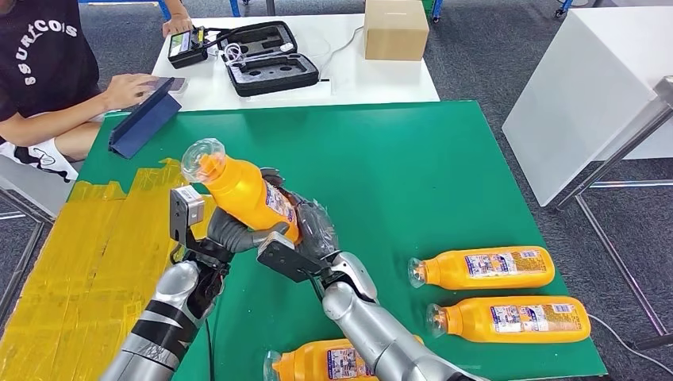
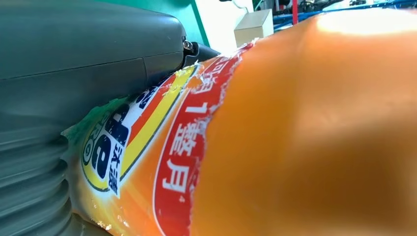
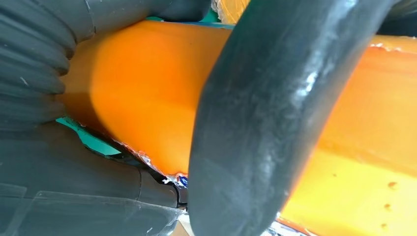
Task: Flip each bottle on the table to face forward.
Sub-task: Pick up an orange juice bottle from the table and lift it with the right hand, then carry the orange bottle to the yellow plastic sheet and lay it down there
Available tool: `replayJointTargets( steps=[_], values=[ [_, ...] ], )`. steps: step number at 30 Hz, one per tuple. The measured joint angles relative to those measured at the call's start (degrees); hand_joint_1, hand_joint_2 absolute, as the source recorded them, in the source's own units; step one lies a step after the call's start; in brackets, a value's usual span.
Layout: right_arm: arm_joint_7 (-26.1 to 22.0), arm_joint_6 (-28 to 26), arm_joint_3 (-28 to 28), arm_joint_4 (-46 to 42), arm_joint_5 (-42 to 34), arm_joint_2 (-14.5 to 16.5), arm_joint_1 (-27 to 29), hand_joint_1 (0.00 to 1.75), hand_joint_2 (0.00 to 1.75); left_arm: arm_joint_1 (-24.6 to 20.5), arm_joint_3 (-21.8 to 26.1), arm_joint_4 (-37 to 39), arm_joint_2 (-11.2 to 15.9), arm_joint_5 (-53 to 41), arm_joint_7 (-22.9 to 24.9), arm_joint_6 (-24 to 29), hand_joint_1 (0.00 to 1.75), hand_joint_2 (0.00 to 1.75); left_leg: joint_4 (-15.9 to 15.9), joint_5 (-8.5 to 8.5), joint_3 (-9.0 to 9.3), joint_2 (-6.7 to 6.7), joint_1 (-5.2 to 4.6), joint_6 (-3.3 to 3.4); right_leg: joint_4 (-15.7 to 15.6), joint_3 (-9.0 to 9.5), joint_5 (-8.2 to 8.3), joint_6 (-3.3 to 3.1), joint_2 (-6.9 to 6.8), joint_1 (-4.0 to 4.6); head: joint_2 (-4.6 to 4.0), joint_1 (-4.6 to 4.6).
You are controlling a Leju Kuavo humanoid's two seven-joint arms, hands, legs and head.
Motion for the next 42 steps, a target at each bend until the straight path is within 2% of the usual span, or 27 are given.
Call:
replayJointTargets(
  steps=[3, 6, 7, 10, 11, 16, 18, 20, 23, 28, 30, 34, 40, 42],
  values=[
    [-0.62, -0.08, 0.03, -0.31, -0.63, 0.08, 0.28, 1.68, 1.75, 0.46, 0.33, -0.81, 0.0, 0.6, -0.42, 0.63, 1.75, 1.75, 0.0, 0.0, 0.0, 0.01, 0.0, 0.0, 0.0, 0.0, 0.0, 0.0, 0.0, 0.0, 0.0, 0.0],
    [-1.77, 0.09, 0.03, -2.16, -2.31, 0.14, 1.45, 1.71, 1.75, 1.04, 0.69, -2.11, 0.0, 0.66, -0.87, 1.3, 1.75, 1.75, 0.0, 0.0, -0.01, 0.0, 0.0, 0.0, 0.0, -0.01, 0.0, 0.0, 0.0, 0.0, 0.0, -0.01],
    [-2.04, 0.17, 0.03, -3.34, -2.87, 0.12, 2.1, 1.64, 1.75, 1.23, 0.72, -2.63, 0.0, 0.45, -1.08, 1.46, 1.75, 1.75, 0.0, 0.0, -0.02, -0.01, 0.0, 0.0, 0.0, -0.01, 0.0, 0.0, 0.0, 0.0, 0.0, 0.0],
    [-1.93, 0.54, 0.04, -8.29, -3.67, -0.27, 4.41, 0.35, 1.75, 1.76, 0.71, -4.5, -0.01, -0.46, -1.8, 1.83, 1.75, 1.75, 0.0, 0.0, -0.06, -0.01, 0.0, 0.0, 0.0, -0.04, 0.0, 0.0, 0.0, 0.0, 0.0, 0.0],
    [-1.76, 0.69, 0.05, -10.03, -3.79, -0.49, 5.15, 0.0, 1.75, 1.88, 0.71, -5.11, -0.02, -0.77, -2.0, 2.04, 1.75, 1.75, 0.0, 0.0, -0.08, -0.01, 0.0, 0.0, 0.0, -0.05, 0.0, 0.0, 0.0, 0.0, 0.0, 0.0],
    [-1.91, 0.79, 0.14, -17.88, -4.99, -1.66, 8.81, 0.0, 1.75, 1.97, 0.99, -7.77, 0.11, -4.21, -3.0, 5.92, 1.75, 1.75, 0.0, 0.0, -0.1, -0.01, 0.0, 0.0, 0.0, -0.08, 0.0, 0.0, 0.0, 0.0, 0.0, 0.01],
    [-2.58, 0.24, 0.17, -21.14, -5.59, -2.21, 10.54, 0.0, 1.75, 1.76, 1.57, -8.66, 0.51, -10.03, -3.33, 11.84, 1.75, 1.75, 0.0, 0.0, -0.1, -0.01, 0.0, 0.0, 0.0, -0.09, 0.0, 0.0, 0.0, 0.01, 0.0, 0.01],
    [-3.26, -0.56, 0.11, -25.46, -6.18, -3.12, 12.57, 0.0, 1.75, 1.11, 2.34, -9.54, 1.45, -20.35, -2.1, 20.1, 1.75, 1.75, 0.0, 0.0, -0.1, -0.03, 0.01, 0.0, 0.0, -0.1, 0.0, 0.0, 0.0, 0.02, 0.0, 0.01],
    [-3.71, -1.46, -0.38, -33.05, -6.53, -4.97, 15.69, 0.0, 1.75, -0.98, 3.75, -9.71, 3.95, -40.15, 4.51, 29.04, 1.75, 1.75, -0.01, 0.0, -0.11, -0.01, 0.02, 0.0, 0.01, -0.11, 0.0, 0.0, 0.0, 0.02, 0.0, 0.01],
    [-4.01, -2.77, -2.85, -44.33, -6.78, -7.56, 20.47, 0.0, 1.75, -5.25, 8.75, -5.89, 8.79, -70.62, 19.21, 36.41, 1.75, 1.75, -0.02, 0.0, -0.11, 0.1, 0.02, 0.0, 0.02, -0.13, 0.0, 0.0, 0.08, 0.02, 0.0, 0.01],
    [-3.97, -2.98, -3.77, -47.38, -6.77, -8.33, 21.68, 0.0, 1.75, -6.76, 11.15, -3.3, 10.74, -79.75, 24.01, 36.06, 1.75, 1.75, -0.02, 0.0, -0.11, 0.14, 0.03, -0.01, 0.02, -0.15, 0.0, -0.01, 0.13, 0.03, 0.0, 0.01],
    [-3.61, -3.01, -5.52, -52.14, -6.66, -9.6, 23.68, 0.0, 1.75, -10.94, 15.88, 5.91, 15.04, -92.32, 30.21, 28.4, 1.75, 1.75, -0.03, 0.02, -0.13, 0.28, 0.07, -0.05, 0.09, -0.25, 0.0, -0.03, 0.34, 0.06, 0.0, 0.02],
    [-3.45, -2.93, -6.46, -54.95, -6.53, -10.57, 24.65, 0.0, 1.75, -13.39, 18.41, 13.09, 17.62, -94.42, 31.24, 27.12, 1.75, 1.75, -0.02, 0.03, -0.18, 0.23, 0.06, -0.06, 0.12, -0.29, 0.0, -0.03, 0.34, 0.04, 0.0, 0.03],
    [-3.31, -2.73, -6.56, -55.29, -6.47, -10.73, 24.69, 0.0, 1.75, -13.99, 18.58, 14.66, 17.93, -95.26, 32.07, 24.64, 1.75, 1.75, -0.02, 0.02, -0.19, 0.28, 0.05, -0.06, 0.12, -0.29, 0.0, -0.03, 0.37, 0.04, 0.0, 0.03]
  ],
)
